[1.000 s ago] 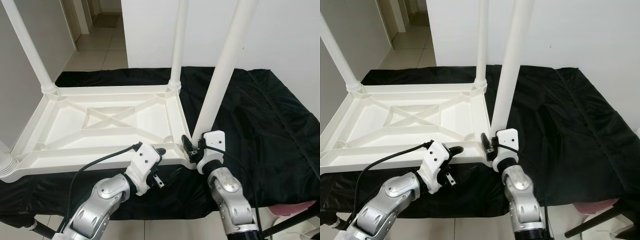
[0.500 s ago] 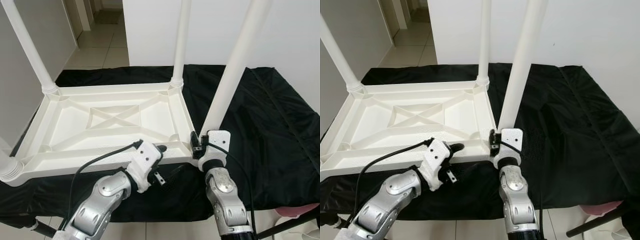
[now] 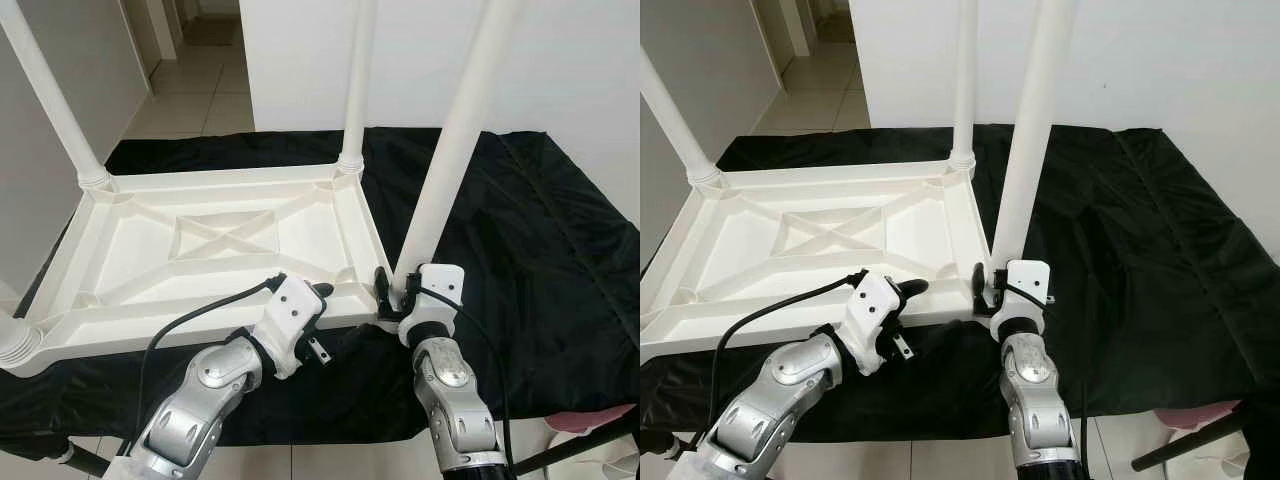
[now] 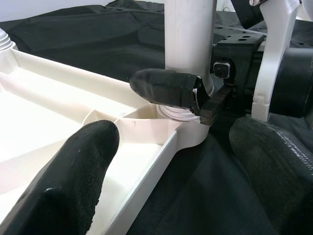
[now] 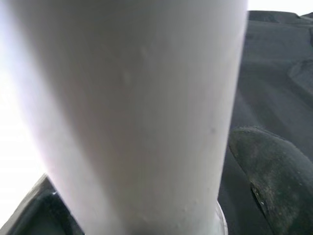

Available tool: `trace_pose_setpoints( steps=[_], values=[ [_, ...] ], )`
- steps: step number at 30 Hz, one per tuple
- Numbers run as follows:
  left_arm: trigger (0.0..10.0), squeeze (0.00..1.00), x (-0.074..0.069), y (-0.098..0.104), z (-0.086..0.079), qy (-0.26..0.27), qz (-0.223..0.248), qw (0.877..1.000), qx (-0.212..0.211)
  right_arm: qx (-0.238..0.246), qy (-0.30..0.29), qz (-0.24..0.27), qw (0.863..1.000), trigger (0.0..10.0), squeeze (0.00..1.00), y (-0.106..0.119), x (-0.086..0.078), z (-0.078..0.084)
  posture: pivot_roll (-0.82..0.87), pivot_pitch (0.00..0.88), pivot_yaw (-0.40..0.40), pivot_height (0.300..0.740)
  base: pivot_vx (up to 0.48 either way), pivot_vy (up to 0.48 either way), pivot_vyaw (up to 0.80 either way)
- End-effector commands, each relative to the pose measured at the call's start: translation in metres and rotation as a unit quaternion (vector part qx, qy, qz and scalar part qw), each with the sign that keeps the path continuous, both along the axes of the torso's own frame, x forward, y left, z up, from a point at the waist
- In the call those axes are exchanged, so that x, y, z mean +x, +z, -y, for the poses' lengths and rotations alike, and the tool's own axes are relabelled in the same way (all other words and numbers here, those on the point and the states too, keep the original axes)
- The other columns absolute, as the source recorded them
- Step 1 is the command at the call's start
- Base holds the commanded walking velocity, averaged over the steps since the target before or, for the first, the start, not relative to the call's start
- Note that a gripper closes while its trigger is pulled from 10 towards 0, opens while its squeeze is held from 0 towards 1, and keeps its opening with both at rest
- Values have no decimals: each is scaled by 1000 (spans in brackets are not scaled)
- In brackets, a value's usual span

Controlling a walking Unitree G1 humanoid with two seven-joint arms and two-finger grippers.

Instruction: Building children table

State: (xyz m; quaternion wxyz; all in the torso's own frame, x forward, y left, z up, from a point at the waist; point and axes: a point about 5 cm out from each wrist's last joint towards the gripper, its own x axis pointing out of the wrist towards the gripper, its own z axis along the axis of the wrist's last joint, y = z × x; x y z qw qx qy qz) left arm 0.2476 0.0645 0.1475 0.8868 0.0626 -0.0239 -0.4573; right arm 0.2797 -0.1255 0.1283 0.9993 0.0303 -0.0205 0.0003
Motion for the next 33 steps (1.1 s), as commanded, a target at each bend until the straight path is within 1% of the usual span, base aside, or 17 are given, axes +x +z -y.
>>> trace_pose_setpoints(
  steps=[1,2,3,6,11,12,13,20,28,33],
  values=[
    [10000,0,-2,-3,-1,-3,-2,1000,3,-1,1,-13,1000,10000,118,-4,2,1,-68,37,40,740,0,0,0],
    [10000,0,-2,-4,-1,-3,-2,1000,4,-5,1,-13,1000,10000,71,-4,3,2,-69,38,40,740,0,0,0],
    [10000,0,-1,-4,-1,-3,0,1000,5,-7,0,-13,1000,10000,0,-4,4,3,-69,39,39,740,0,0,0],
    [10000,0,1,-3,0,-3,4,1000,5,-9,6,-7,1000,10000,0,-2,7,2,-69,36,38,740,0,0,0],
    [10000,0,3,-2,1,-2,6,1000,4,-13,11,-3,1000,10000,0,-1,7,1,-70,37,39,740,0,0,0],
    [10000,0,3,-2,1,-1,2,1000,2,-14,15,0,1000,10000,0,-1,7,1,-70,38,41,740,0,0,0],
    [10000,0,4,-4,1,5,-14,1000,-2,-20,18,2,1000,10000,0,-1,6,2,-70,38,41,740,0,0,0],
    [10000,0,1,-3,4,5,-7,1000,-4,-14,26,8,1000,10000,0,-1,5,5,-75,44,45,740,0,0,0],
    [10000,0,2,-2,6,2,-19,1000,-16,-16,27,12,999,10000,0,0,1,5,-83,49,40,740,0,0,0],
    [10000,0,1,-3,5,-2,-25,1000,-10,-18,27,10,999,10000,0,-2,0,6,-84,50,43,740,0,0,0]
  ],
)
